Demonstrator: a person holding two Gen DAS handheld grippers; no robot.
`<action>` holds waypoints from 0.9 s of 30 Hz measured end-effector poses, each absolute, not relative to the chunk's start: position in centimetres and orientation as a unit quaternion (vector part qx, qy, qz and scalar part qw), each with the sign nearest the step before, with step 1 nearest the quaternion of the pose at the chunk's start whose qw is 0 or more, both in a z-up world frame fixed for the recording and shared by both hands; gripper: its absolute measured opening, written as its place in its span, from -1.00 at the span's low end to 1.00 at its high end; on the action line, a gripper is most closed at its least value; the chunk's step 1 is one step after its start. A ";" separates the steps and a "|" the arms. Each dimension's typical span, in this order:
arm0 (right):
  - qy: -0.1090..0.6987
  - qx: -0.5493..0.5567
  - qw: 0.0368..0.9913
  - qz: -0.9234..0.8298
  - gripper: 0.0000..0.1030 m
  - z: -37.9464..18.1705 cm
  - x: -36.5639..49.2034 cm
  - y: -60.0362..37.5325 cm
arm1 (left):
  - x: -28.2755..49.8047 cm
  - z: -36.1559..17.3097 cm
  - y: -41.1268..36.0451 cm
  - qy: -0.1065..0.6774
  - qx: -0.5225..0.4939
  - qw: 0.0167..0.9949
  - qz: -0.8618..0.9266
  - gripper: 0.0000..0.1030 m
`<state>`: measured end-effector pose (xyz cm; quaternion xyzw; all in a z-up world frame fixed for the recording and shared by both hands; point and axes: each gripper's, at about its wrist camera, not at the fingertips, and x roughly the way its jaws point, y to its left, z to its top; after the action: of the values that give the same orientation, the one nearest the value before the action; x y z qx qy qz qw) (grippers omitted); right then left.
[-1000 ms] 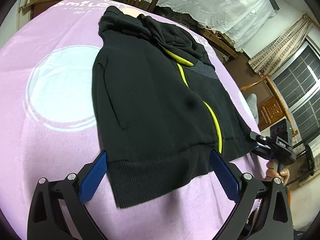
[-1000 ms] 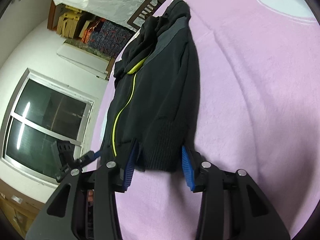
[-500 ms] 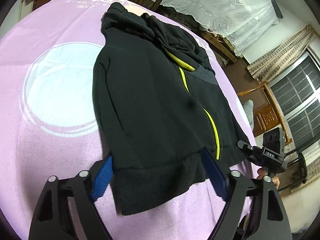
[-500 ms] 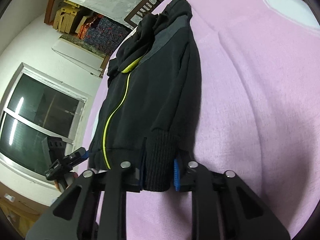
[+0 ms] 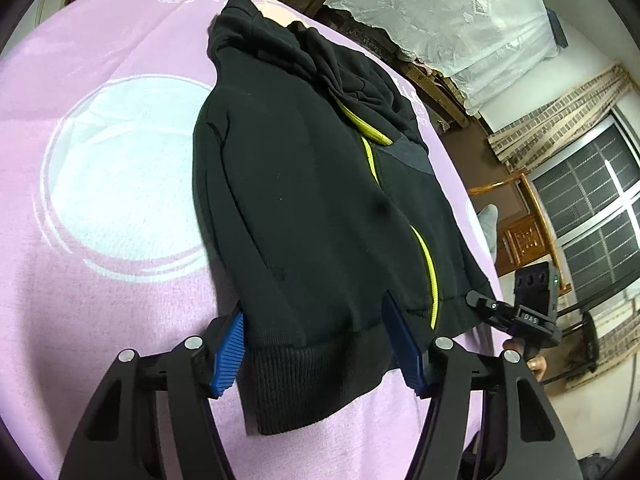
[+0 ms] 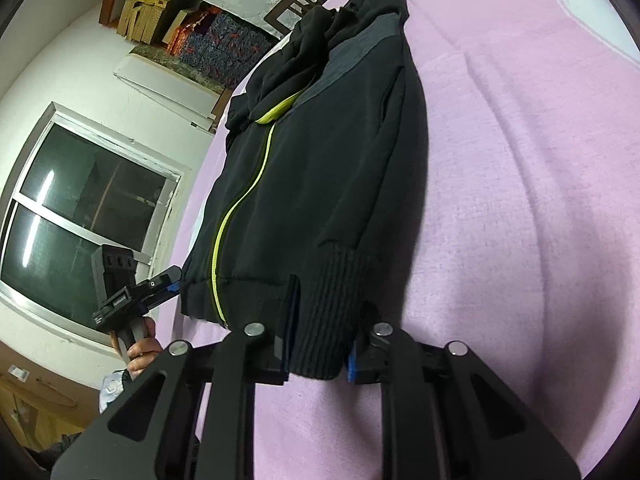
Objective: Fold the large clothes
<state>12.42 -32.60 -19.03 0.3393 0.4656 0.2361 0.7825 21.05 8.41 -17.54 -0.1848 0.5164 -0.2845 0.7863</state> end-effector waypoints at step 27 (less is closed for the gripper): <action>0.391 0.376 0.785 0.299 -0.82 -10.4 18.2 -34.4 | 28.8 -8.1 5.9 0.450 -0.175 0.825 -0.293 -0.69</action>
<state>18.23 -34.38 -10.43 0.3758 0.3912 0.2995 0.7849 28.77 5.92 -8.13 -0.1746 0.4501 -0.2933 0.8251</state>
